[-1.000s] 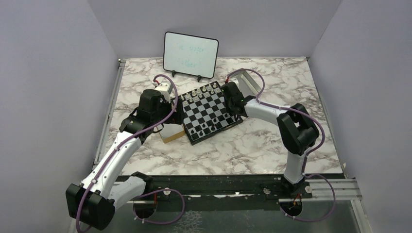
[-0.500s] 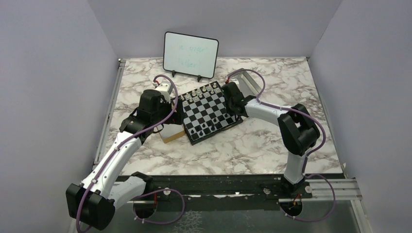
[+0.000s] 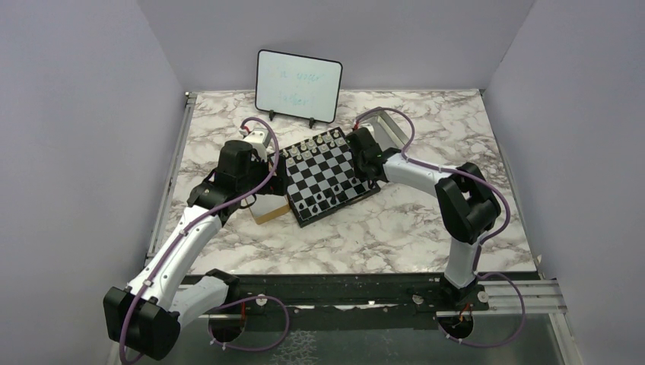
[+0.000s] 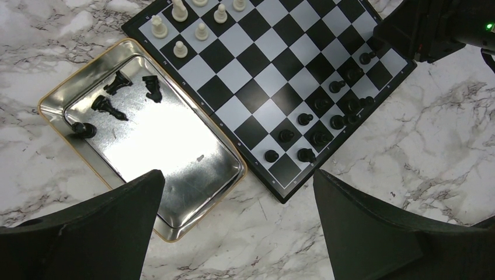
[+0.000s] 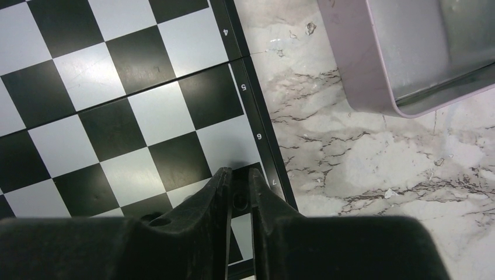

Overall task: Set up the chess pieces on the board
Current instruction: Adjust the chess piece on the chessboard.

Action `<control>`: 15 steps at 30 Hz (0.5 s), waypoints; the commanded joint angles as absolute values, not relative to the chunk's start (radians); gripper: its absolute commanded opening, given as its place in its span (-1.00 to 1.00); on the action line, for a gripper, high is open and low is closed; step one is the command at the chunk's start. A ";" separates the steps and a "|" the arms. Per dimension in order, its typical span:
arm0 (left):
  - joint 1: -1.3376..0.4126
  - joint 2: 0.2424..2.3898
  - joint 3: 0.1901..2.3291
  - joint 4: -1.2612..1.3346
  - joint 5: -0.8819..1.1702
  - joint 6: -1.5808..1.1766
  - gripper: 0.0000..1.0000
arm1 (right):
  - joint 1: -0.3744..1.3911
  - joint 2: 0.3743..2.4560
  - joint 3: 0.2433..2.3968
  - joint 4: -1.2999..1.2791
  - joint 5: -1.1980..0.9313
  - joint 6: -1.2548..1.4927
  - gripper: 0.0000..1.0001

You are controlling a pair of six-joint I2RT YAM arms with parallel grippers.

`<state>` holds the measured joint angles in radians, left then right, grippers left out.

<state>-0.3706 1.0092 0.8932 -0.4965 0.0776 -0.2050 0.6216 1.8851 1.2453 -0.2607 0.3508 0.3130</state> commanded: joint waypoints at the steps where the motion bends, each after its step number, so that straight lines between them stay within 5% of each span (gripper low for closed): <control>1: -0.374 1.008 0.890 -0.480 0.050 -0.195 0.98 | 0.620 1.875 1.303 -0.306 0.339 0.310 -0.55; 12: -0.373 1.084 0.911 -0.528 -0.080 -0.223 0.98 | 0.620 1.751 1.297 -0.330 0.312 0.302 -0.34; 15: -0.372 1.131 0.932 -0.553 -0.131 -0.239 0.84 | 0.620 1.659 1.249 -0.305 0.282 0.306 -0.20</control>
<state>-0.3706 1.0790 0.8936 -0.5137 -0.0246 -0.2123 0.6216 1.7992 1.2739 -0.3168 0.3264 0.3099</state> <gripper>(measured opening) 0.981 0.362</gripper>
